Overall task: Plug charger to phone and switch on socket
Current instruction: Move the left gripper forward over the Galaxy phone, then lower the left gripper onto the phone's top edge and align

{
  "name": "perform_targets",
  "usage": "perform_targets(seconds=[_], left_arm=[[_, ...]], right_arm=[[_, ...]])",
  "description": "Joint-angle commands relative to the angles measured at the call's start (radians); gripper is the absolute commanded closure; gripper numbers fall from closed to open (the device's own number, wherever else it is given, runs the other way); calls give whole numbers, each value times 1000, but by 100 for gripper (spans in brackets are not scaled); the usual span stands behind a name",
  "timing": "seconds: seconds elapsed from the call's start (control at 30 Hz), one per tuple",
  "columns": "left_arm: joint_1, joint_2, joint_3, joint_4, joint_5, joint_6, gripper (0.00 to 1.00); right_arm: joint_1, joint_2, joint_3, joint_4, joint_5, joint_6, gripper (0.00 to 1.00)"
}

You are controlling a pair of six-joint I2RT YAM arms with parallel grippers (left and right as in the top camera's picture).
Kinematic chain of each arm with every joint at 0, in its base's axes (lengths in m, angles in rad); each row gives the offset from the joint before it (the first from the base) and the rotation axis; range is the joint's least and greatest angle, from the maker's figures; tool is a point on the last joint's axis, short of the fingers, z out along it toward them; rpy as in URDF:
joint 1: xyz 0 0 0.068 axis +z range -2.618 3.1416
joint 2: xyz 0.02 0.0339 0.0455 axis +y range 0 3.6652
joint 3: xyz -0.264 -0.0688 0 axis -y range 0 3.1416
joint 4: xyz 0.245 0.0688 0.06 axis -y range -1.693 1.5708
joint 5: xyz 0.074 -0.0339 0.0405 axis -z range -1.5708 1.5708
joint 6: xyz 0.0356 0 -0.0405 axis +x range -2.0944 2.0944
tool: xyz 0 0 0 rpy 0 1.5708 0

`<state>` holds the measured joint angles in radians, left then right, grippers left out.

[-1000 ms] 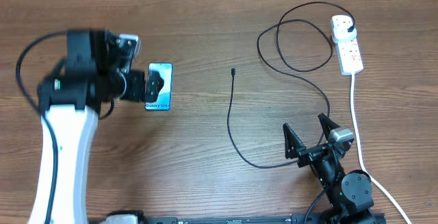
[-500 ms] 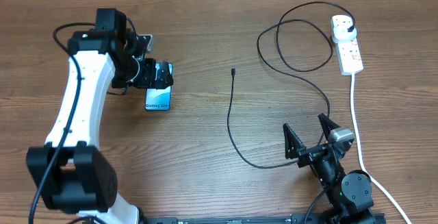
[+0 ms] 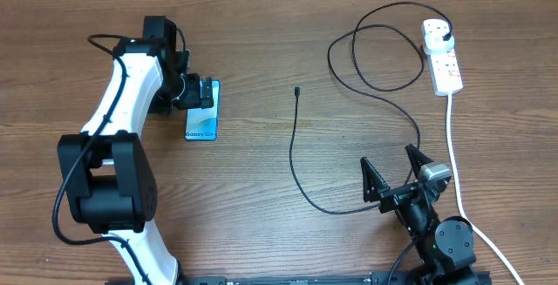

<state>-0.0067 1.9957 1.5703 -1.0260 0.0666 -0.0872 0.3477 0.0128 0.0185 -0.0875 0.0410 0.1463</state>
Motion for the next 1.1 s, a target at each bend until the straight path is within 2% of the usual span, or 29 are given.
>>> perform_targets(seconds=[0.0,1.07], left_arm=[[-7,35,22,15,9,21,0],[-49,64,13,97,-56,58,0]], right_arm=[[5,-10,-10,6,-1,2,0],[5,-10,-10,6,-1,2,0]])
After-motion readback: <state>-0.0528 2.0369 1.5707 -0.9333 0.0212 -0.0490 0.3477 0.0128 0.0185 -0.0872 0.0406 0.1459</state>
